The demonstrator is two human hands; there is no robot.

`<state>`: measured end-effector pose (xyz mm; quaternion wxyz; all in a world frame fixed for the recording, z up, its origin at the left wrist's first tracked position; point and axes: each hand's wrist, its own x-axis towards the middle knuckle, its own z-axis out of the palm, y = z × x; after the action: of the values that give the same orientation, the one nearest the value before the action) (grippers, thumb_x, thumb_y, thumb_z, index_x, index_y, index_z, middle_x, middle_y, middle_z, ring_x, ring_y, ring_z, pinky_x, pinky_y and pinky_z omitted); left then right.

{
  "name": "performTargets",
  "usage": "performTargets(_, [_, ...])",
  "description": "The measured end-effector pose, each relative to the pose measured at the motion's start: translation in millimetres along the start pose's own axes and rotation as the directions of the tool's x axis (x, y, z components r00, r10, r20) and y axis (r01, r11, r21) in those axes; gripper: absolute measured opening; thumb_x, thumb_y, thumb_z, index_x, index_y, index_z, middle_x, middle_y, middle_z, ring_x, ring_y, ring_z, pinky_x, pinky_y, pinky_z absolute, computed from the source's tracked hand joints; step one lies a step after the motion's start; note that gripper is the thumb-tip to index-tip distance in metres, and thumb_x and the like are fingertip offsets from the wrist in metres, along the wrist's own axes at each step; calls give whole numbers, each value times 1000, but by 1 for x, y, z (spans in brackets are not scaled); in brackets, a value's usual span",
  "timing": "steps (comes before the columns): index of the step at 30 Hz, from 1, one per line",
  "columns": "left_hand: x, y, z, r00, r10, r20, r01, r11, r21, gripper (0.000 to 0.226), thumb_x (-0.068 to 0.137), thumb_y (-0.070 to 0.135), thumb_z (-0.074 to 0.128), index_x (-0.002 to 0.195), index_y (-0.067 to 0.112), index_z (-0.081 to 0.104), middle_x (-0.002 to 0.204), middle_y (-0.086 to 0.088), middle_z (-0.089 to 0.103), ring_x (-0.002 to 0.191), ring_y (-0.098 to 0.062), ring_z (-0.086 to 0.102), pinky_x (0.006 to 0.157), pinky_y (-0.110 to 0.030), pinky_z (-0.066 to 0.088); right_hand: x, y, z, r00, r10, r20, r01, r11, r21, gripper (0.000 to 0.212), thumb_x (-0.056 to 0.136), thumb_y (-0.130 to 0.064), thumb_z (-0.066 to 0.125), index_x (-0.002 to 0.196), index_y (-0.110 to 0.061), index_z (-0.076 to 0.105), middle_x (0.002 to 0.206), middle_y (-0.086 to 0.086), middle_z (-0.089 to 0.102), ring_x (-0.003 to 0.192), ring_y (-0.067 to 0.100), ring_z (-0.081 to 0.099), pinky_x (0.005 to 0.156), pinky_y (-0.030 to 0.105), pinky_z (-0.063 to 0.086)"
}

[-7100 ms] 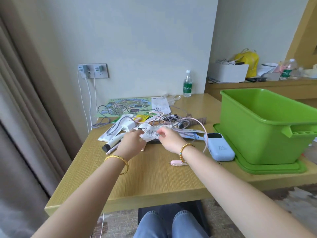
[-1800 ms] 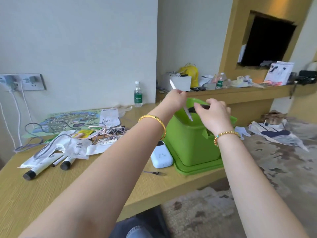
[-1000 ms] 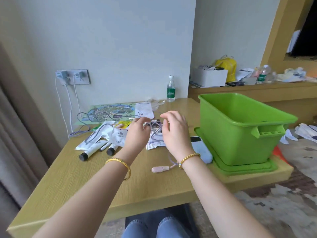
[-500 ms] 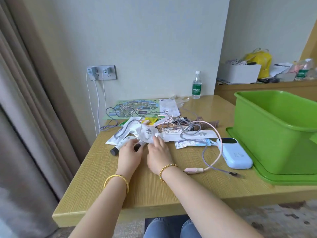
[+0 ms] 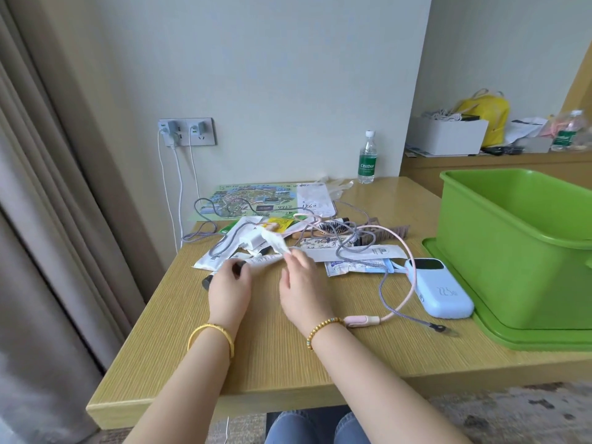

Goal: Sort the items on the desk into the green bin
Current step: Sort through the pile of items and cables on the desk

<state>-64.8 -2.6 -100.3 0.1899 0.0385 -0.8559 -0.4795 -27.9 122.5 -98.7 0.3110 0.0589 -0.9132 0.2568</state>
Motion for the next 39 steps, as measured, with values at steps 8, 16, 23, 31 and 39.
performTargets(8, [-11, 16, -11, 951, -305, -48, 210, 754, -622, 30, 97, 32, 39, 100, 5, 52, 88, -3, 65, 73, -15, 69, 57, -21, 52, -6, -2, -21, 981, 138, -138, -91, 950, 300, 44, 91, -2, 38, 134, -8, 41, 142, 0, 36, 115, 14, 47, 83, 14, 39])
performTargets(16, [-39, 148, 19, 992, -115, 56, 115, 606, -787, 13, 96, 32, 42, 92, 20, 43, 84, 0, 67, 65, -9, 64, 53, -20, 49, 25, -3, -131, 877, 167, -451, -10, 944, 329, 49, 89, 2, 34, 138, 0, 36, 148, 12, 30, 130, 21, 38, 92, 2, 26])
performTargets(23, [-78, 259, 69, 924, 163, 345, 186, 597, -780, 10, 96, 19, 45, 87, 22, 48, 87, -6, 66, 63, -10, 60, 58, -20, 48, 26, 47, -260, 846, 129, -518, -218, 969, -115, 31, 91, -4, 35, 110, 4, 58, 128, 14, 52, 112, 35, 46, 105, 38, 28])
performTargets(31, [-110, 311, 121, 820, 376, 431, -109, 843, -528, 24, 92, 21, 52, 114, 13, 55, 109, -11, 65, 103, -29, 62, 83, -33, 49, -5, 99, -326, 830, 481, -280, -538, 824, -177, 36, 96, -23, 36, 128, -13, 50, 137, 12, 48, 125, 30, 44, 114, 49, 19])
performTargets(39, [-105, 285, 117, 765, 446, 465, -316, 889, -332, 31, 92, 18, 49, 120, 11, 57, 123, -9, 62, 112, -22, 58, 93, -28, 45, -11, 94, -297, 874, 255, -413, -304, 951, -56, 27, 93, -10, 42, 112, -10, 62, 119, 10, 58, 113, 28, 49, 102, 38, 34])
